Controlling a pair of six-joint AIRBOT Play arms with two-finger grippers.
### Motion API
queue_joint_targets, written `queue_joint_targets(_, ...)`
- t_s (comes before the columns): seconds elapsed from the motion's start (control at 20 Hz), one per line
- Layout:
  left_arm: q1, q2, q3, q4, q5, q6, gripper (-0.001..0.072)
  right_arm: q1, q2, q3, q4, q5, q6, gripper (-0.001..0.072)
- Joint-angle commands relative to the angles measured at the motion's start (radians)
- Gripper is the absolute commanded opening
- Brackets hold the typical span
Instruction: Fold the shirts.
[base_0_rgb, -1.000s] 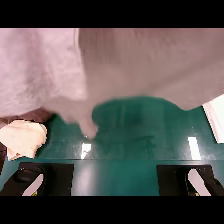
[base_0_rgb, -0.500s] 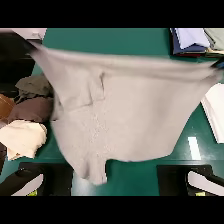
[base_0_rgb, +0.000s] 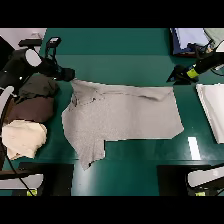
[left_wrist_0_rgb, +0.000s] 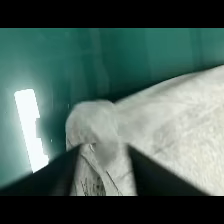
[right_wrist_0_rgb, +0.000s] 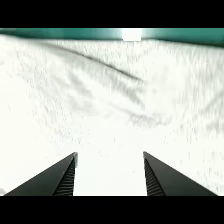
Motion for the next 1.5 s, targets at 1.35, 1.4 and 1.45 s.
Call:
queue_joint_targets(1.35,0.238,0.457,-0.914,-0.359,-0.159,0.089,0.0515,-0.142,0.526,-0.708,0.175,-0.106,-0.186,0.0449)
queue_joint_targets(1.4,0.238,0.457,-0.925,-0.395,-0.153,0.108,0.0515,-0.142,0.526,-0.708,0.175,-0.107,-0.186,0.0449)
queue_joint_targets(1.45,0.238,0.457,-0.934,-0.413,-0.152,0.112,0.0514,-0.142,0.526,-0.708,0.175,-0.108,-0.186,0.0449)
